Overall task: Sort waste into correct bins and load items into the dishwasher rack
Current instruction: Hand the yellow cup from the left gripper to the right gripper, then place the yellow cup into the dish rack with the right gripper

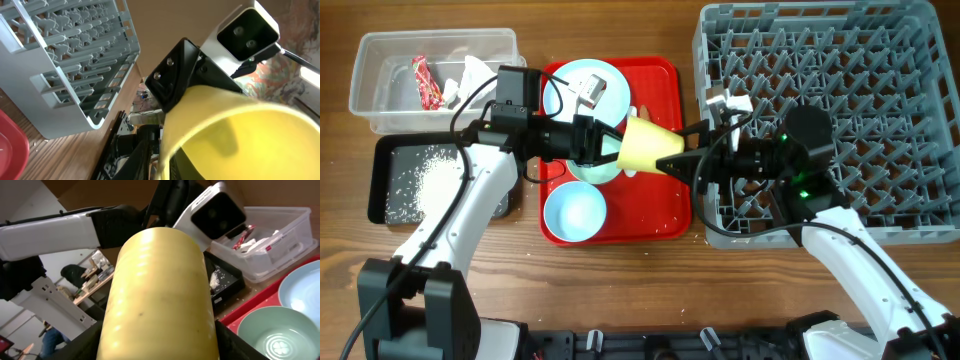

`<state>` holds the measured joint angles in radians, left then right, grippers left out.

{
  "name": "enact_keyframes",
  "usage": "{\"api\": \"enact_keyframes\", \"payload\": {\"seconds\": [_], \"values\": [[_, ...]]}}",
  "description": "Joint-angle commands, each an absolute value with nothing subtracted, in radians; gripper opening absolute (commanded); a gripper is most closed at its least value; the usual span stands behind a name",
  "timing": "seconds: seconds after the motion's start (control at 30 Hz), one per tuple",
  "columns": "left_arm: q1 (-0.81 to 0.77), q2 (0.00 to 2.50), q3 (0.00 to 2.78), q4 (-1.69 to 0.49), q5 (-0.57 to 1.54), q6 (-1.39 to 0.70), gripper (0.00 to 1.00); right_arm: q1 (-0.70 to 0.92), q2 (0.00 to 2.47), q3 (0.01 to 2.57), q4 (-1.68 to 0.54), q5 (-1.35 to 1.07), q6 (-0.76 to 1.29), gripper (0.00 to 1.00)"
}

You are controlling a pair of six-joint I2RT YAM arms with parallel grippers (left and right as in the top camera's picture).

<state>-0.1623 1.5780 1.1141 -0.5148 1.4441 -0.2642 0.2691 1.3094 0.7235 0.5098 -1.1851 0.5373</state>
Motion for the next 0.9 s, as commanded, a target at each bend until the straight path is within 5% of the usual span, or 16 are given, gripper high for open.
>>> {"api": "enact_keyframes", "payload": {"seconds": [0.0,0.3,0.57,0.87], "values": [[-0.161,1.564,1.126,-0.512,1.446,-0.254,0.15,0.218,1.319,0.739,0.499,-1.187,0.524,0.39],[-0.162,1.564,1.126,-0.512,1.39,-0.254,0.14,0.062,1.319,0.739,0.298,-1.061,0.524,0.39],[-0.162,1.565,1.126,-0.603,0.738,-0.254,0.11,0.046,1.255,0.758,0.033,-0.85,0.522,0.41],[-0.162,1.565,1.126,-0.637,0.477,-0.253,0.11,0.049,1.174,1.099,-0.701,-0.433,0.292,0.4]]}}
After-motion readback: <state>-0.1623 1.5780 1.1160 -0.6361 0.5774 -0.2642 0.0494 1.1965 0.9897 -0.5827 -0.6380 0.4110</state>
